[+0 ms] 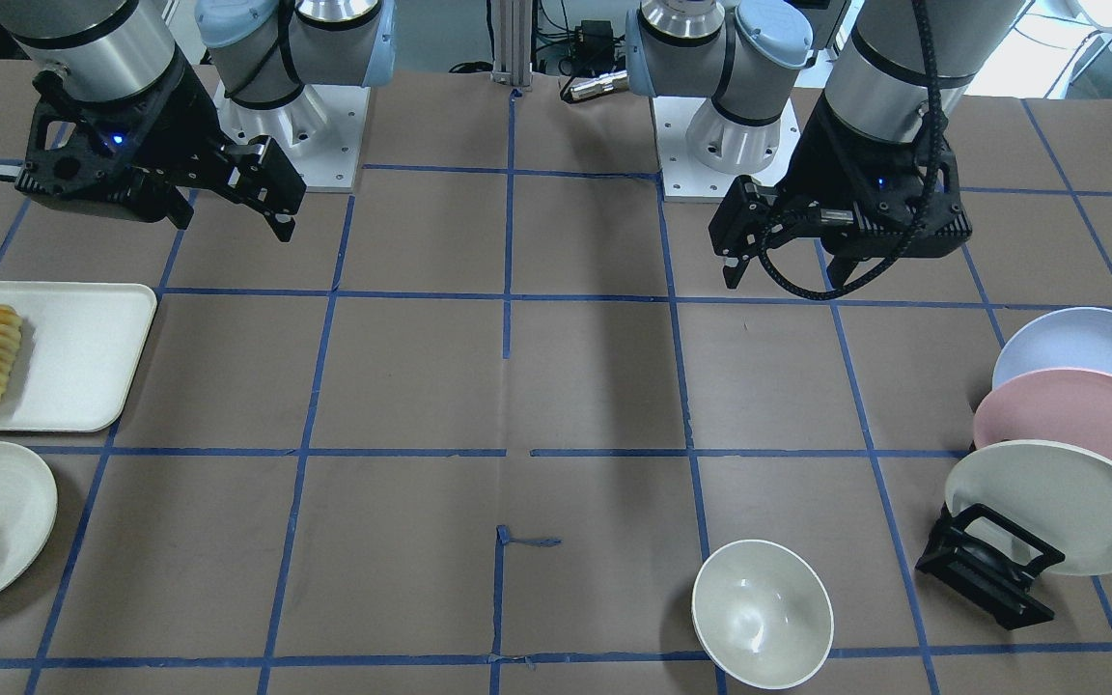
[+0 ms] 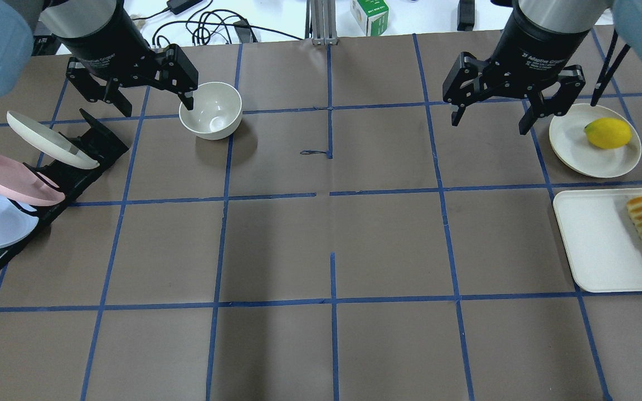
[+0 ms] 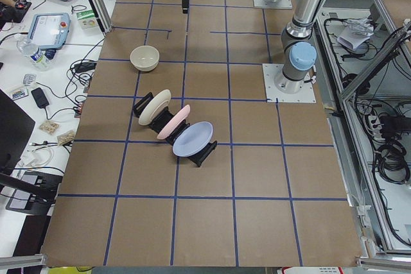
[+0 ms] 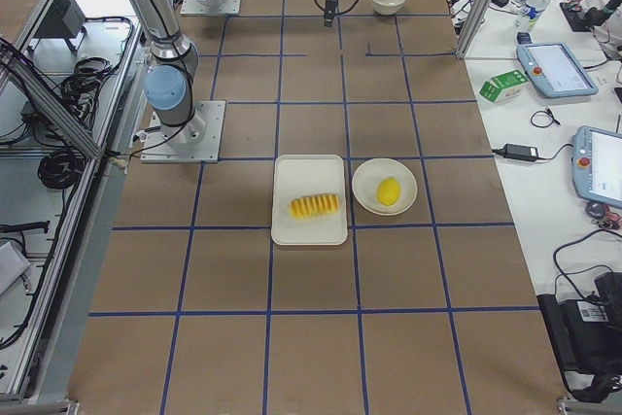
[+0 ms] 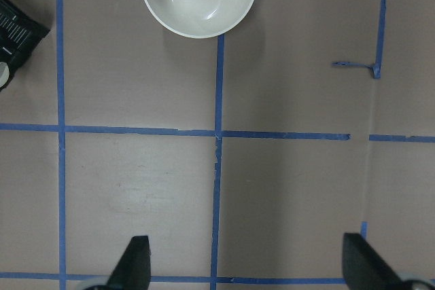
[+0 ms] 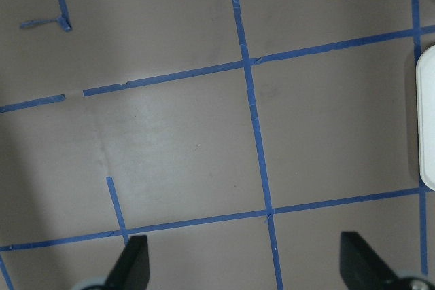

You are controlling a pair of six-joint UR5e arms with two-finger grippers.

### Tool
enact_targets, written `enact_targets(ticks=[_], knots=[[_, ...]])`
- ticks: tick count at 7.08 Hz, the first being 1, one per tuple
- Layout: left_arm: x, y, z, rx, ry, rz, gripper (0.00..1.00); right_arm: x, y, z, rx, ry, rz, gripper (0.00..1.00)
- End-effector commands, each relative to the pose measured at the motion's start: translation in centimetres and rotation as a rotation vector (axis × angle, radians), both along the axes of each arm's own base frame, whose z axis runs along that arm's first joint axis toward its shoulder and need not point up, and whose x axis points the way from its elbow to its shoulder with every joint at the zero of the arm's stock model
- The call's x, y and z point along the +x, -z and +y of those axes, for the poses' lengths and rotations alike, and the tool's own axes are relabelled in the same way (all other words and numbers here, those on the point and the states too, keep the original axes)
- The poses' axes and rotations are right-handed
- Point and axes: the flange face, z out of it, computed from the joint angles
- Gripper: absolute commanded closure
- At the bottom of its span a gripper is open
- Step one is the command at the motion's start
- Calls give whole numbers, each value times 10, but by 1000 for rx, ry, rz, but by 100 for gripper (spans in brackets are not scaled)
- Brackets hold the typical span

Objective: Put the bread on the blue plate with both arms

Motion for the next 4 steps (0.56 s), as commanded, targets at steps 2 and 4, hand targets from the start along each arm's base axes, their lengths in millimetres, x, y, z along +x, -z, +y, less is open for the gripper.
enact_targets(ticks=[2, 4], knots=[[4, -1, 1, -1, 4, -3, 0, 0, 0, 0, 1, 0, 5, 0], [12, -11, 6, -13, -2, -5, 0, -1, 1, 1, 6, 0, 9, 0]])
